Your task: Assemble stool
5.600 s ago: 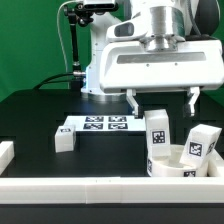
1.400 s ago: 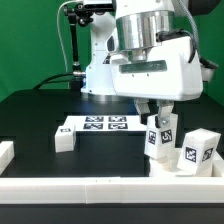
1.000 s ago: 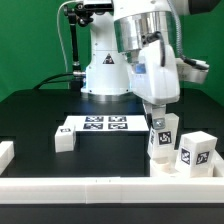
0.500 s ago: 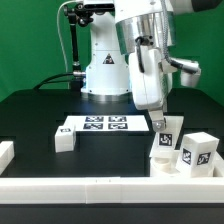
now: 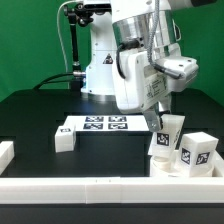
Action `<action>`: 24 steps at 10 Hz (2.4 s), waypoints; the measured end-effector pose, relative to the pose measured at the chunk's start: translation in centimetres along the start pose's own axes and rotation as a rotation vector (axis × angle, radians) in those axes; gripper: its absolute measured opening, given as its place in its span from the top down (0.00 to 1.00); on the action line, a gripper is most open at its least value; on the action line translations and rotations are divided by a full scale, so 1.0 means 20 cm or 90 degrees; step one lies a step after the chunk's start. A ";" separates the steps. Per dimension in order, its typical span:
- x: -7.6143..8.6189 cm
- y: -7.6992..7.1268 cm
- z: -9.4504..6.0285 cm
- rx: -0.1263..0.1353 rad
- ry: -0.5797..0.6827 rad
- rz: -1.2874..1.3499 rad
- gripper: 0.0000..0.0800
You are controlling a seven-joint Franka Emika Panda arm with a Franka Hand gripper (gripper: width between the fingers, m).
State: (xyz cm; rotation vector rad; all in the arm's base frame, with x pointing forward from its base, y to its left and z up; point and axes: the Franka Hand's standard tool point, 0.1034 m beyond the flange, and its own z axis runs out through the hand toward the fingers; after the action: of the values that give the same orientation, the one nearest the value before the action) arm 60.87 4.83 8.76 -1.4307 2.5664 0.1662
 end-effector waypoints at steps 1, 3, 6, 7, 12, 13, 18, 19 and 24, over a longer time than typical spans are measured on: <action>0.00 0.00 0.00 0.000 0.000 0.001 0.58; 0.00 0.00 0.00 0.000 0.000 -0.010 0.46; -0.04 -0.01 -0.06 0.005 -0.009 -0.077 0.19; -0.05 -0.01 -0.10 0.009 -0.015 -0.096 0.19; -0.05 0.02 -0.06 -0.010 0.007 -0.254 0.19; -0.06 0.03 -0.05 -0.022 0.026 -0.339 0.19; -0.13 0.08 -0.05 -0.029 0.034 -0.607 0.19; -0.14 0.08 -0.05 -0.030 0.033 -0.637 0.19; -0.14 0.08 -0.05 -0.045 0.032 -0.997 0.19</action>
Offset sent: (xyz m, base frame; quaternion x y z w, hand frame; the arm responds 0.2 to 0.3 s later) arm -0.0023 -0.0016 0.0099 0.0118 -0.0035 -0.0419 0.9990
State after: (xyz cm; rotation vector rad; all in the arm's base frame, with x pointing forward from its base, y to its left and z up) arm 60.77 7.74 10.31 -2.8775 0.8204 -0.0404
